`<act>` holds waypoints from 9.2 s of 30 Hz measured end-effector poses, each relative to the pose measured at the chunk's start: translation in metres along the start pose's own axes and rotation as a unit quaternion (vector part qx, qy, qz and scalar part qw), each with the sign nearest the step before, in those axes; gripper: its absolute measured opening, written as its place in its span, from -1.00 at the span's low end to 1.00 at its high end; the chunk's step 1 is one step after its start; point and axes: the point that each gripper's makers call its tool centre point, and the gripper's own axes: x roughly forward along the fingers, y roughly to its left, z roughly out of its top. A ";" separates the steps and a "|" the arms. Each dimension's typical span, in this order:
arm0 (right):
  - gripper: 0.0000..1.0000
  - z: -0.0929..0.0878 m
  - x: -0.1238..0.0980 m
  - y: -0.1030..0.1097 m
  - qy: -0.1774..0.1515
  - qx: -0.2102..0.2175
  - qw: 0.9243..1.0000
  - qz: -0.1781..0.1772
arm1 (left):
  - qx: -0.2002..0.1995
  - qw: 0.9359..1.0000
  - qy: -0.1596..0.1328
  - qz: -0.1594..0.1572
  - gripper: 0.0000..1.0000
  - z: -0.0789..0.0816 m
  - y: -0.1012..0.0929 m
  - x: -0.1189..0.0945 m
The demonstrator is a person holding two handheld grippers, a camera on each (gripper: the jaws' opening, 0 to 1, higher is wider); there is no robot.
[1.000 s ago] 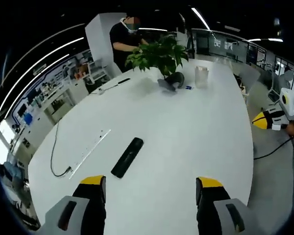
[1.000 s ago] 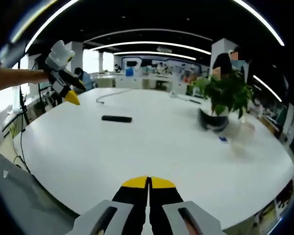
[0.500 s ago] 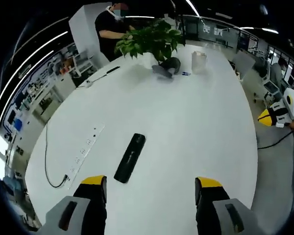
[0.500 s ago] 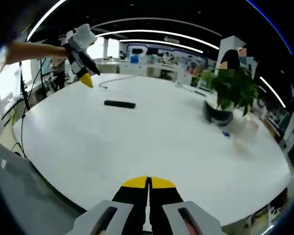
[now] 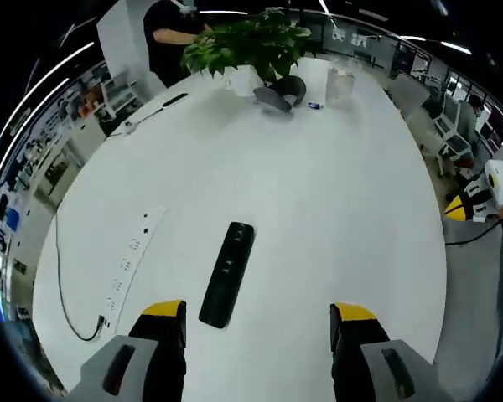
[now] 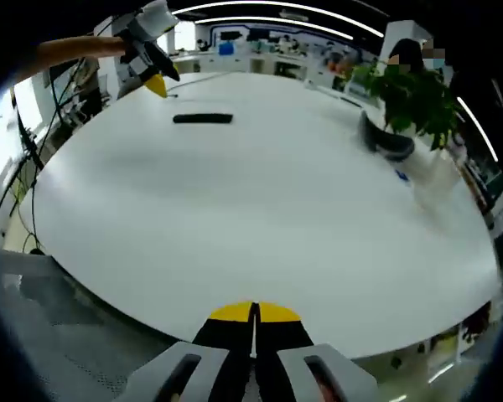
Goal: Press the specified remote control buttons in sequence, fully releasing each button before pressing the next.
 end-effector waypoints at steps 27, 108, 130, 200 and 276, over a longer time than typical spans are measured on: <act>-1.00 -0.044 0.021 -0.002 0.145 -0.017 0.989 -0.013 | 0.011 0.995 0.091 -0.025 0.22 -0.031 0.047 0.075; -1.00 -0.029 0.015 0.001 0.100 -0.026 0.995 -0.007 | 0.018 0.986 0.166 -0.009 -0.55 -0.054 -0.009 0.078; -1.00 -0.025 0.014 -0.002 0.087 -0.025 0.996 -0.010 | 0.025 0.983 0.179 -0.006 -0.55 -0.063 -0.038 0.077; -1.00 -0.009 0.007 0.003 0.033 -0.070 0.997 -0.006 | 0.104 0.978 0.181 0.009 -0.55 -0.088 -0.148 0.061; -1.00 0.005 -0.002 0.009 -0.012 -0.054 0.998 0.015 | -0.023 1.000 0.016 -0.005 -0.56 -0.103 -0.324 0.038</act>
